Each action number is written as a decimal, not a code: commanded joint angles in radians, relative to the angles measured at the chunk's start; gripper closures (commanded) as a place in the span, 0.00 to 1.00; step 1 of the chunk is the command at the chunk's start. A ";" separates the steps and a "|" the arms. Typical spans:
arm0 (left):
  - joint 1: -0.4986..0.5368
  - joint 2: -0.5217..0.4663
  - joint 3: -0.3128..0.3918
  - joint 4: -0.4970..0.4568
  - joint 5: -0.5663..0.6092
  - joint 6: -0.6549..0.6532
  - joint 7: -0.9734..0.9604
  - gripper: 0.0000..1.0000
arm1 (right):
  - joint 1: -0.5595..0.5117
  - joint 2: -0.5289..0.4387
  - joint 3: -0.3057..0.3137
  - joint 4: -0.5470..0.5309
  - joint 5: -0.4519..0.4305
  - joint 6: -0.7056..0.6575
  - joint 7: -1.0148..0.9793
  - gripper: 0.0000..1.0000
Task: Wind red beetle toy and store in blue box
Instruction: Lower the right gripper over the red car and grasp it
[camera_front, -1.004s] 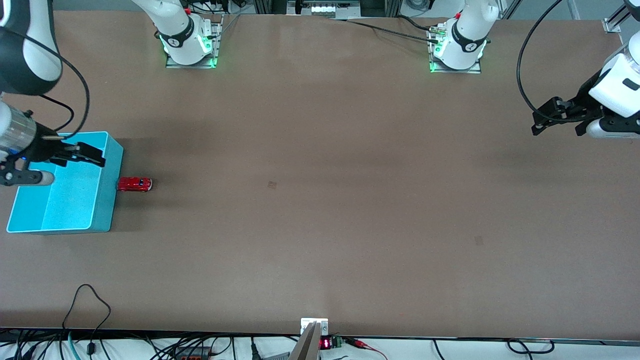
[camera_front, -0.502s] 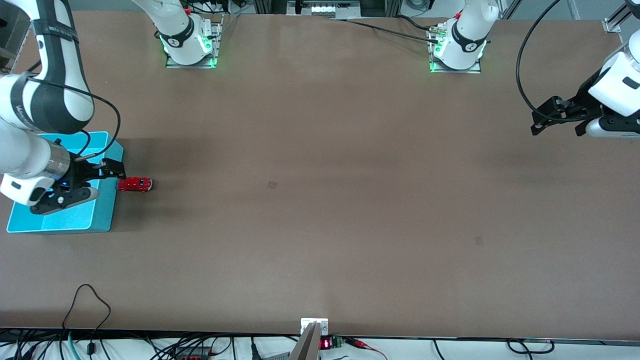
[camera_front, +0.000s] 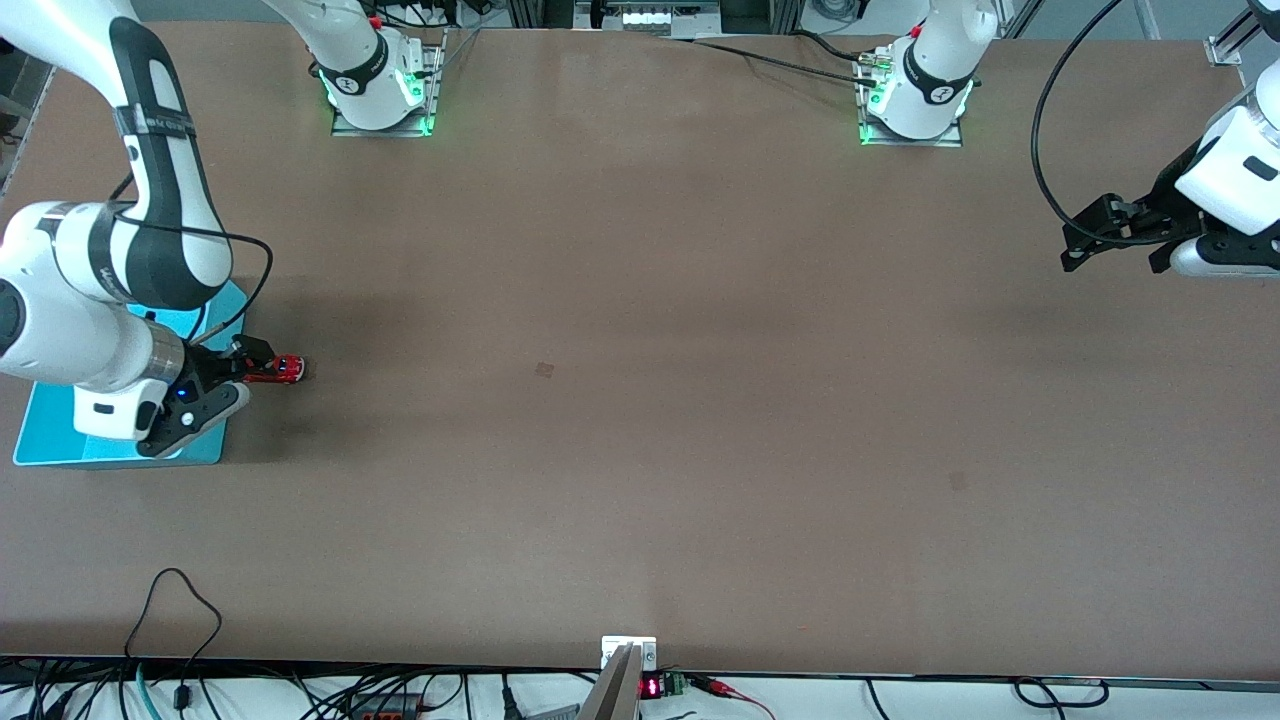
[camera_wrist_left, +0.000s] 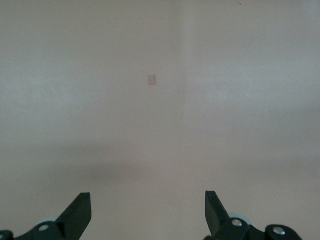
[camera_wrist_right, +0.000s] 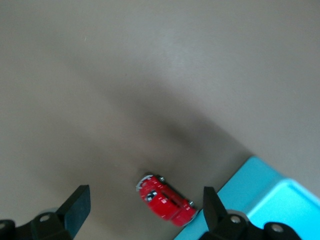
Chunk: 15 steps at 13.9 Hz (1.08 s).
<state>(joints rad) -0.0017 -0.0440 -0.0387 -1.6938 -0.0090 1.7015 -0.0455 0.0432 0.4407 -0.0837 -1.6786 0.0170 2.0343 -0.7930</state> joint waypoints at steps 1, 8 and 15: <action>-0.004 0.016 0.003 0.034 -0.006 -0.025 -0.010 0.00 | -0.028 0.010 0.004 -0.084 0.003 0.101 -0.261 0.00; -0.004 0.016 0.003 0.034 -0.006 -0.025 -0.011 0.00 | -0.072 0.023 0.006 -0.228 0.006 0.167 -0.814 0.00; -0.006 0.018 0.003 0.034 -0.008 -0.025 -0.008 0.00 | -0.103 0.024 0.006 -0.315 0.008 0.297 -0.920 0.00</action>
<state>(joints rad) -0.0016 -0.0425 -0.0387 -1.6937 -0.0090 1.7013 -0.0518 -0.0415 0.4876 -0.0882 -1.9246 0.0171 2.2589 -1.6704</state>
